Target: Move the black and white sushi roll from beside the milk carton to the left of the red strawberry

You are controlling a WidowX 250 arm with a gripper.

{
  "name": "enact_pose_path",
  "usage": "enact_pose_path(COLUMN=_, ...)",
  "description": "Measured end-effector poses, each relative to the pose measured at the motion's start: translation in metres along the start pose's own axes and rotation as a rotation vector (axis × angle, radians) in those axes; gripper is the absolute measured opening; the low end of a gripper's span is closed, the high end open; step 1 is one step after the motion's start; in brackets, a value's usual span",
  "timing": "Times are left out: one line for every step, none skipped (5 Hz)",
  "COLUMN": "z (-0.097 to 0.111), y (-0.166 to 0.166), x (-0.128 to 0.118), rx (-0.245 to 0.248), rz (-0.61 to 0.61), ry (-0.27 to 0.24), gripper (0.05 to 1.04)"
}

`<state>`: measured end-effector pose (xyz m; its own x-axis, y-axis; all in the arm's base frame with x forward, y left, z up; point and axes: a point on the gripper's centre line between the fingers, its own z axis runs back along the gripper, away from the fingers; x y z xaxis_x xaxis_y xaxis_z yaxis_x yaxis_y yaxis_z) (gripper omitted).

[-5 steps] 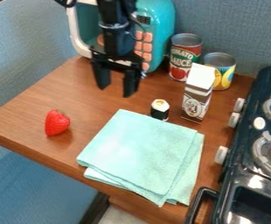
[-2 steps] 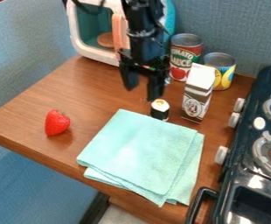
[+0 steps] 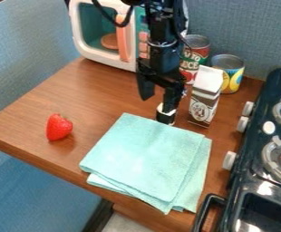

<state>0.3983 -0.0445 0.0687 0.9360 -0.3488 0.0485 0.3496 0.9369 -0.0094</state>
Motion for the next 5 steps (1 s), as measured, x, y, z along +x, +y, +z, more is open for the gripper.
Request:
enact_pose_path(z=-0.009, y=-0.003, x=0.001, rx=0.016, rz=0.004, ry=0.041, gripper=1.001)
enact_pose_path(z=-0.012, y=-0.006, x=0.005, rx=0.012, rz=-0.008, ry=0.048, gripper=1.001)
enact_pose_path(z=-0.021, y=-0.007, x=0.005, rx=0.007, rz=-0.005, ry=0.067, gripper=1.001)
enact_pose_path(z=-0.028, y=-0.006, x=0.007, rx=0.007, rz=0.009, ry=0.082, gripper=1.001)
enact_pose_path(z=-0.030, y=-0.003, x=0.009, rx=0.015, rz=0.017, ry=0.090, gripper=0.967)
